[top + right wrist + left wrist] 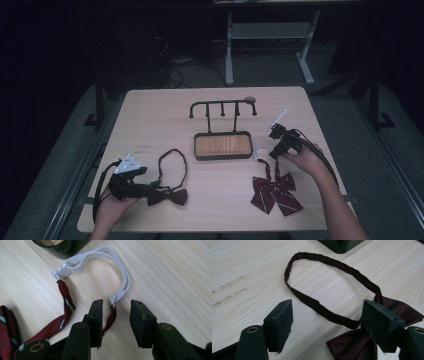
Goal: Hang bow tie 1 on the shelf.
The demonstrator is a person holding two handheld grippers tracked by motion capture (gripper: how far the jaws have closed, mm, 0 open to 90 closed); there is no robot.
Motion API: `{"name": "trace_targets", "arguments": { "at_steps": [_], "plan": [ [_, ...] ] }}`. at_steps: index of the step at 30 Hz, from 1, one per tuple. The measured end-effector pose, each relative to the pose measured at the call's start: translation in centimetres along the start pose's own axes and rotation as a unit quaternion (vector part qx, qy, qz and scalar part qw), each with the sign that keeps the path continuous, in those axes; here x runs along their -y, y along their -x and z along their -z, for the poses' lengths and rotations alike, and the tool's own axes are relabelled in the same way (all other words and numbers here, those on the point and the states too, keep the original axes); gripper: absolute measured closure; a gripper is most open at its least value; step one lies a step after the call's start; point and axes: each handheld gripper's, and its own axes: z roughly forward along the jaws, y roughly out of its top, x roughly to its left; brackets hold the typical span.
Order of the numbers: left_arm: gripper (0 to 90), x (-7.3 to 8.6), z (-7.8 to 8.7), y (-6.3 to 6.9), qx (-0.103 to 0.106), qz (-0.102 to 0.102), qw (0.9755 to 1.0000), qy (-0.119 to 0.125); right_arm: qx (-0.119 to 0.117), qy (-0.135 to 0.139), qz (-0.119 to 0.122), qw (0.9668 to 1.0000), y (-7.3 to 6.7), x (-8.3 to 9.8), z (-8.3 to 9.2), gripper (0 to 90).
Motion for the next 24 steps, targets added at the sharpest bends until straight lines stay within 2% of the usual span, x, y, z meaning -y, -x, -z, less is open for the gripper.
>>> {"name": "trace_targets", "arguments": {
  "at_steps": [3, 10, 17, 19, 24],
  "plan": [
    [26.1, 0.01, 0.0, 0.0, 0.0, 0.001, 1.0, 0.001, 0.004, -0.002, 0.004, 1.0, -0.1, -0.12, -0.1, 67.3],
    [26.1, 0.04, -0.01, 0.0, 0.0, 0.001, 1.0, 0.001, 0.017, -0.015, 0.011, 0.9997, -0.29, -0.39, -0.62, 68.7],
    [26.1, 0.13, 0.01, -0.04, -0.001, 0.004, 1.0, 0.001, 0.025, -0.019, 0.023, 0.9992, -0.5, -0.69, -0.81, 75.5],
    [26.1, 0.13, 0.04, -0.02, -0.001, 0.004, 1.0, 0.001, 0.025, -0.021, 0.027, 0.9991, -0.54, -0.77, -0.83, 79.8],
    [26.1, 0.21, 0.16, -0.06, -0.002, 0.006, 1.0, 0.003, 0.018, -0.018, 0.025, 0.9994, -0.48, -0.7, -0.69, 83.3]
  ]
}}
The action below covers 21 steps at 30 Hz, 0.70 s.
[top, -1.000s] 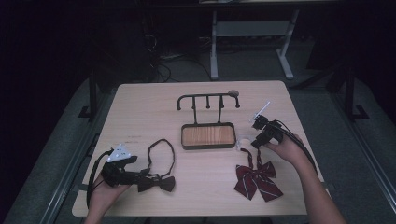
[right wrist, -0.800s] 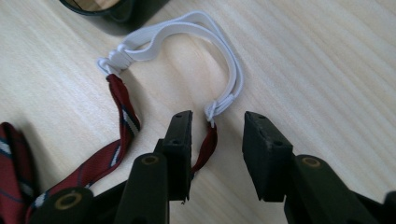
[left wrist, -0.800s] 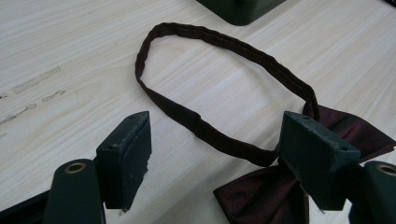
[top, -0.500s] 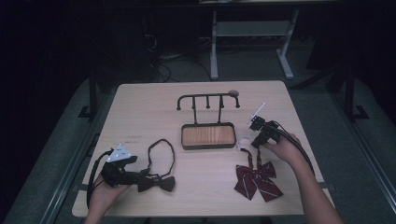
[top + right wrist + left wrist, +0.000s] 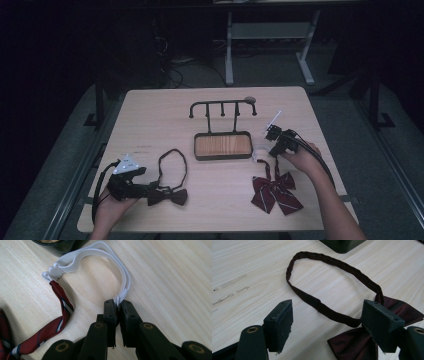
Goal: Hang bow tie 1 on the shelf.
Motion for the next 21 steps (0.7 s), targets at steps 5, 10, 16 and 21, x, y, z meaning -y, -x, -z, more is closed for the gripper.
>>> {"name": "trace_targets", "arguments": {
  "at_steps": [5, 10, 16, 21],
  "plan": [
    [26.1, 0.0, 0.0, 0.0, 0.001, 0.0, 1.0, -0.001, -0.015, 0.019, -0.004, 0.9997, 0.2, 0.4, 0.9, 83.9],
    [26.2, 0.0, 0.1, 0.1, -0.005, 0.0, 1.0, 0.004, -0.035, 0.045, -0.008, 0.9983, 0.4, 1.0, 2.2, 84.1],
    [26.3, 0.0, 0.2, 0.2, -0.006, 0.003, 0.9999, 0.008, -0.037, 0.062, 0.008, 0.9974, -0.1, 1.1, 4.2, 84.1],
    [26.3, 0.1, 0.2, 0.2, -0.007, 0.004, 0.9999, 0.008, -0.048, 0.081, 0.021, 0.9954, -0.4, 1.1, 5.9, 84.2]
  ]
}}
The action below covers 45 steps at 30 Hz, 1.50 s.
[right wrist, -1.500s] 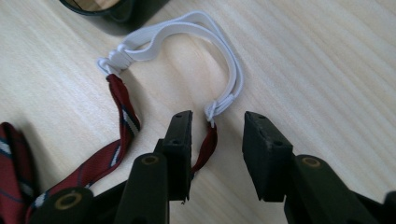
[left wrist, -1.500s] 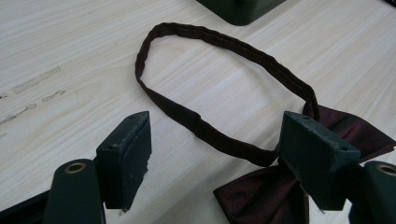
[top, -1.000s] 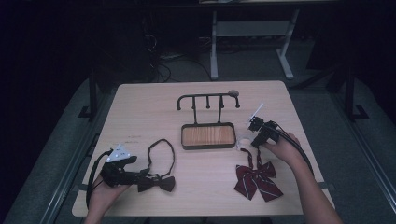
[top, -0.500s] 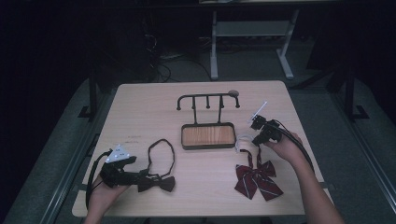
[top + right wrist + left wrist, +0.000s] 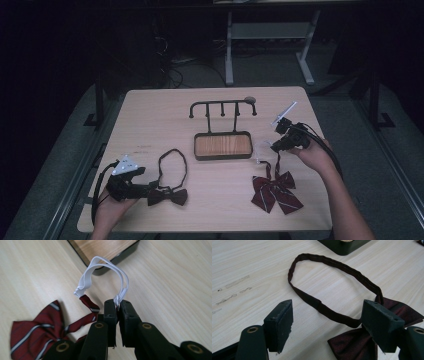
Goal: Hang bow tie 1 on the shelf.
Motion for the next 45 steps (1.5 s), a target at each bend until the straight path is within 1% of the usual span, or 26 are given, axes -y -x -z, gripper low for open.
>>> {"name": "trace_targets", "arguments": {
  "at_steps": [3, 6, 9, 11, 12, 13, 22, 25, 26, 29, 30, 32, 37, 45],
  "plan": [
    [26.3, 0.0, 0.0, 0.0, 0.001, 0.0, 1.0, -0.002, -0.001, 0.001, 0.004, 1.0, -0.1, 0.0, 0.4, 84.2],
    [26.3, 0.0, -0.1, 0.0, 0.002, -0.001, 1.0, -0.004, -0.017, 0.006, 0.004, 0.9998, -0.2, 0.0, 1.1, 84.3],
    [26.3, 0.0, -0.1, 0.0, 0.003, -0.003, 1.0, -0.006, -0.028, 0.015, 0.005, 0.9995, -0.2, 0.0, 1.7, 84.3],
    [26.3, 0.0, -0.1, 0.0, 0.003, -0.003, 1.0, -0.006, -0.03, 0.018, 0.009, 0.9993, -0.3, 0.0, 1.9, 84.3],
    [26.3, 0.1, -0.1, 0.0, 0.003, -0.001, 1.0, -0.005, -0.035, 0.026, 0.011, 0.999, -0.4, -0.1, 2.5, 84.4],
    [26.3, 0.1, -0.1, 0.0, 0.003, -0.001, 1.0, -0.005, -0.037, 0.027, 0.014, 0.9989, -0.4, -0.1, 2.7, 84.4],
    [26.3, 0.1, -0.2, 0.1, 0.003, -0.001, 1.0, -0.006, -0.036, 0.029, 0.03, 0.9985, -0.9, -0.7, 4.4, 84.6],
    [26.3, 0.1, -0.2, 0.1, 0.002, -0.001, 1.0, -0.007, -0.038, 0.03, 0.031, 0.9984, -1.0, -0.8, 4.6, 85.0],
    [26.3, 0.1, -0.2, 0.1, 0.002, -0.001, 1.0, -0.006, -0.038, 0.03, 0.038, 0.9981, -1.1, -1.0, 5.0, 85.1],
    [26.3, 0.1, -0.2, 0.1, 0.002, 0.0, 1.0, -0.006, -0.04, 0.03, 0.041, 0.9979, -1.3, -1.1, 5.2, 85.3],
    [26.3, 0.1, -0.2, 0.0, 0.003, -0.001, 1.0, -0.007, -0.038, 0.031, 0.045, 0.9978, -1.4, -1.4, 5.5, 85.3],
    [26.3, 0.1, -0.2, 0.1, 0.003, 0.0, 1.0, -0.007, -0.037, 0.03, 0.045, 0.9979, -1.4, -1.5, 5.7, 85.3],
    [26.3, 0.1, -0.1, 0.0, 0.001, -0.004, 1.0, -0.006, -0.037, 0.038, 0.05, 0.9973, -1.6, -2.0, 6.6, 85.3],
    [26.3, 0.1, -0.2, 0.0, 0.003, -0.001, 1.0, -0.006, -0.031, 0.041, 0.061, 0.9968, -1.9, -3.1, 7.5, 85.3]
  ]
}}
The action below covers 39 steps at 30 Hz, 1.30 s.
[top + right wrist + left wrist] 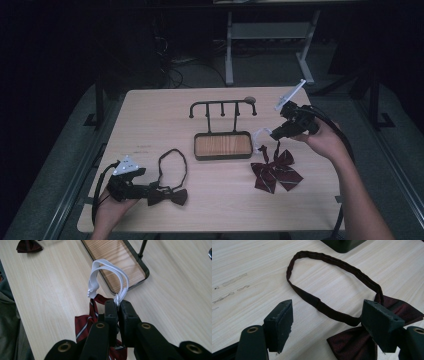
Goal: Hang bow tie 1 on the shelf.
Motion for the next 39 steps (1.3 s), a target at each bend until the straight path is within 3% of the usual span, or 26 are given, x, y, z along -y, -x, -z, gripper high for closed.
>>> {"name": "trace_targets", "arguments": {
  "at_steps": [24, 39],
  "plan": [
    [26.3, 0.0, 0.1, -0.2, 0.001, -0.003, 1.0, -0.002, 0.003, 0.0, 0.01, 0.9999, 0.2, -3.3, 1.4, 85.2],
    [26.3, 0.0, 0.1, -0.1, 0.0, 0.001, 1.0, 0.003, 0.026, -0.004, 0.001, 0.9997, 1.3, -5.3, 2.0, 85.2]
  ]
}}
